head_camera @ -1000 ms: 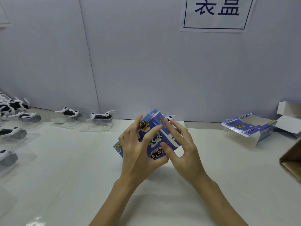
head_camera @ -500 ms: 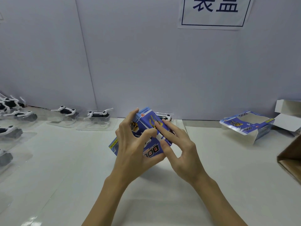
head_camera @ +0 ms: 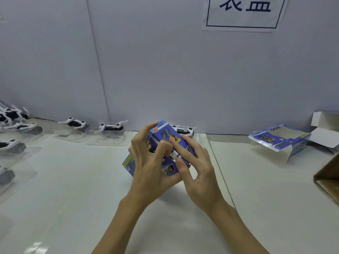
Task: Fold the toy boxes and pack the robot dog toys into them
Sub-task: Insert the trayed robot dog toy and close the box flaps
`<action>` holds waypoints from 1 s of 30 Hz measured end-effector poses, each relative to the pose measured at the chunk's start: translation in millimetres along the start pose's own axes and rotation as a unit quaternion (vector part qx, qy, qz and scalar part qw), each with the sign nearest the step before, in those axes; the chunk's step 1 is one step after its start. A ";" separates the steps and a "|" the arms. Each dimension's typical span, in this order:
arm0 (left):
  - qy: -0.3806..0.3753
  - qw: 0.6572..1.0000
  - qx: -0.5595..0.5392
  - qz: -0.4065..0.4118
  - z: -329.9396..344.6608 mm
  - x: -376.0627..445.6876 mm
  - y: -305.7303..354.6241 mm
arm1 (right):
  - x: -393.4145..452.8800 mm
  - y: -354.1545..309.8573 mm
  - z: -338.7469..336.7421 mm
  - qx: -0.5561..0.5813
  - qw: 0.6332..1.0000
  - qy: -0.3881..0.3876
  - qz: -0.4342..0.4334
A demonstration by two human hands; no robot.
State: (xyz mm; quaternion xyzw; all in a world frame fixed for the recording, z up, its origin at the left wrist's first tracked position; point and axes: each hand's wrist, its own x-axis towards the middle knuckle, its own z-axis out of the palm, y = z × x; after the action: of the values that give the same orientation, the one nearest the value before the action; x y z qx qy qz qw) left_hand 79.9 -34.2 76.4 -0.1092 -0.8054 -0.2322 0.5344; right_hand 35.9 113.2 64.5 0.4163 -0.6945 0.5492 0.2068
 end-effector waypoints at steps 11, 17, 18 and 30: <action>0.009 1.000 0.010 0.009 3.3 -1.1 -2.1 | -0.8 8.7 -2.9 -0.035 0.998 -0.025 -0.036; -0.039 0.995 -0.021 -0.084 0.4 -2.7 -11.9 | -0.8 12.2 0.9 0.076 0.995 0.058 0.001; -0.055 0.993 -0.021 -0.104 -0.2 -3.0 -12.5 | -1.2 13.2 1.2 0.089 0.993 0.073 -0.003; -0.069 0.991 0.008 -0.116 2.9 -4.8 -16.2 | 3.1 12.2 3.0 0.066 0.994 0.082 -0.034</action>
State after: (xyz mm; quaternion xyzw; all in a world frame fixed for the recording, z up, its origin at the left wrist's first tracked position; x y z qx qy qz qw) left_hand 72.6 -46.5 66.9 -0.0263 -0.8492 -0.2784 0.4479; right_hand 24.9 110.0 58.7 0.4061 -0.6229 0.6186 0.2538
